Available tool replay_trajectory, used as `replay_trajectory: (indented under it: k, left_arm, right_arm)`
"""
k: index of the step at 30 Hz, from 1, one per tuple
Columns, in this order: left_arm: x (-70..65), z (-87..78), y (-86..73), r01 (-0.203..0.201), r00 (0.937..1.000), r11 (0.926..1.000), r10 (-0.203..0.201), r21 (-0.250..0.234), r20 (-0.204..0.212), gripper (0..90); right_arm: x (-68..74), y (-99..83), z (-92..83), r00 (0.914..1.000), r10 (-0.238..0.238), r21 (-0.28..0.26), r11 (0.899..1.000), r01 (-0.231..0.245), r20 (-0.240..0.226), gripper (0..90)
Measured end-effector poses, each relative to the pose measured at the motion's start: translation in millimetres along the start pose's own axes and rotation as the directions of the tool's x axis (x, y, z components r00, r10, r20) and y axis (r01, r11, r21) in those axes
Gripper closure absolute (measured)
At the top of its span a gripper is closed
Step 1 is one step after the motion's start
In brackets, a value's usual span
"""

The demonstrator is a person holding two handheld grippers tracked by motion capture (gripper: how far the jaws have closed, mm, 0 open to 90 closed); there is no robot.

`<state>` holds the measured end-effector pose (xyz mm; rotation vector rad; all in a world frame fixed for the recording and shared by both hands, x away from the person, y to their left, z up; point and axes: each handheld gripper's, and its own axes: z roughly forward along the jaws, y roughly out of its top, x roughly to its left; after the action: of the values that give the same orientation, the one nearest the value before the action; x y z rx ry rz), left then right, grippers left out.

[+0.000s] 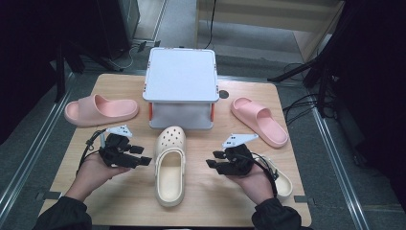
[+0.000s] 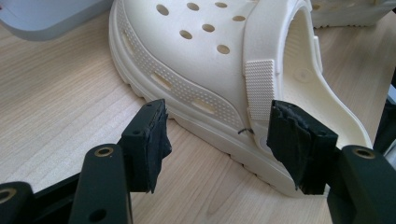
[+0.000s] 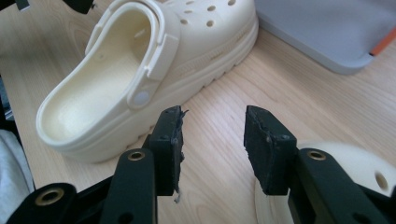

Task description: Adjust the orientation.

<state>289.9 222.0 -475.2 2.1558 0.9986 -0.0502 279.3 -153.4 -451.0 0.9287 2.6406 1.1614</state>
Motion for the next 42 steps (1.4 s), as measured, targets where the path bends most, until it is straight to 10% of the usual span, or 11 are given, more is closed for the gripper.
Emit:
replay_trajectory:
  k: [30,42]
  left_arm:
    - [10.6,13.8,22.4,-0.025,0.999,0.9994,0.024,0.025,0.039,40.3]
    - [9.3,14.3,21.4,-0.027,0.9989,0.9993,0.026,0.027,0.038,40.7]
  right_arm:
    - [-15.5,-70.5,-91.3,0.9878,0.101,-0.007,0.995,-0.101,0.118,57.3]
    - [-40.7,-88.4,-84.7,0.9806,0.14,0.046,0.988,-0.147,0.138,58.1]
